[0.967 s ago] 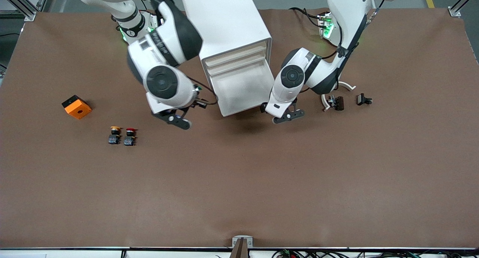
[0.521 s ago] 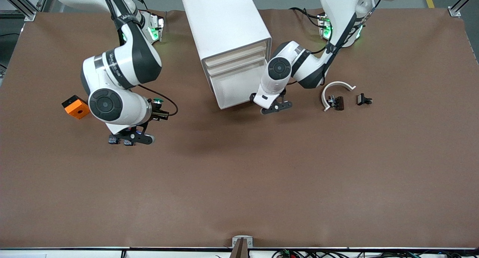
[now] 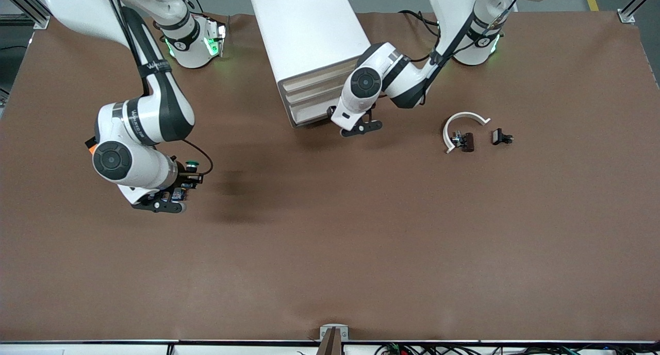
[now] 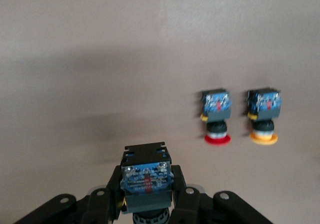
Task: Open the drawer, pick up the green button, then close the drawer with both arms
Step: 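Carry the green button toward the button row while the left gripper withdraws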
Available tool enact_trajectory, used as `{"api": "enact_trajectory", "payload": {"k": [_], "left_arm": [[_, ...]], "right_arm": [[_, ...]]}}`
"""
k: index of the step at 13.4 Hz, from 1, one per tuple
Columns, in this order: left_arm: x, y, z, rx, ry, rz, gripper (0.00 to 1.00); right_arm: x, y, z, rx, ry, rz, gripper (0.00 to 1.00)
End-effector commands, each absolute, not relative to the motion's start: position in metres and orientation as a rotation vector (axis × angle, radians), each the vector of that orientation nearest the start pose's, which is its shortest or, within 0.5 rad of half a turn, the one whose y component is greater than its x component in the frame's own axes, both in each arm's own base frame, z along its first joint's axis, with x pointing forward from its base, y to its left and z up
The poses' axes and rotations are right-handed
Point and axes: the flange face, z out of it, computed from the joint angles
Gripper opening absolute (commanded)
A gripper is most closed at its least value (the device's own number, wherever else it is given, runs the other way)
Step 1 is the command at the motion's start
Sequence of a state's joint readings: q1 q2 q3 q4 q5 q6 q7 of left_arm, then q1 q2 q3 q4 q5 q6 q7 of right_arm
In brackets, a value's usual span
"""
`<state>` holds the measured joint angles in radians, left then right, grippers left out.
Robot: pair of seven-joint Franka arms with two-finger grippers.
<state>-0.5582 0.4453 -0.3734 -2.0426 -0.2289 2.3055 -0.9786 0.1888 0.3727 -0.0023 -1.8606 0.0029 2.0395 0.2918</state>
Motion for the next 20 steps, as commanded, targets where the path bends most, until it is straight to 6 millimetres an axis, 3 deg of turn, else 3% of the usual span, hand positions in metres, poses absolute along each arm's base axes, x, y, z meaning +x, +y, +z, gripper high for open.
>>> {"api": "enact_trajectory", "payload": {"k": [1, 3, 5, 8, 10, 11, 13, 14, 18, 20], "left_arm": [[0.324, -0.482, 0.225, -3.103, -0.399, 0.653, 1.0], [0.319, -0.485, 0.227, -3.102, -0.418, 0.678, 1.0], [0.332, -0.479, 0.232, -3.1, -0.446, 0.68, 1.0], [0.409, -0.443, 0.266, -3.104, -0.583, 0.685, 1.0], [0.469, -0.392, 0.286, -3.088, -0.711, 0.66, 1.0], [0.498, -0.362, 0.297, -3.093, -0.666, 0.53, 1.0], [0.543, -0.31, 0.313, -3.097, -0.665, 0.397, 1.0], [0.565, -0.274, 0.324, -3.112, -0.698, 0.356, 1.0], [0.622, -0.146, 0.361, -3.191, -0.657, 0.207, 1.0], [0.628, -0.104, 0.39, -3.14, -0.603, 0.075, 1.0]], "right_arm": [[0.601, 0.103, 0.287, -3.168, 0.132, 0.248, 0.13], [0.609, 0.089, 0.263, -3.161, 0.083, 0.214, 0.13], [0.614, 0.083, 0.241, -3.157, 0.065, 0.181, 0.13], [0.615, 0.082, 0.219, -3.154, 0.069, 0.184, 0.13], [0.615, 0.083, 0.212, -3.152, 0.072, 0.182, 0.14], [0.614, 0.085, 0.209, -3.148, 0.077, 0.192, 0.14], [0.611, 0.087, 0.203, -3.149, 0.093, 0.216, 0.15], [0.609, 0.088, 0.199, -3.149, 0.093, 0.233, 0.15], [0.599, 0.091, 0.187, -3.149, 0.094, 0.277, 0.15], [0.597, 0.092, 0.182, -3.151, 0.13, 0.293, 0.18]]}}
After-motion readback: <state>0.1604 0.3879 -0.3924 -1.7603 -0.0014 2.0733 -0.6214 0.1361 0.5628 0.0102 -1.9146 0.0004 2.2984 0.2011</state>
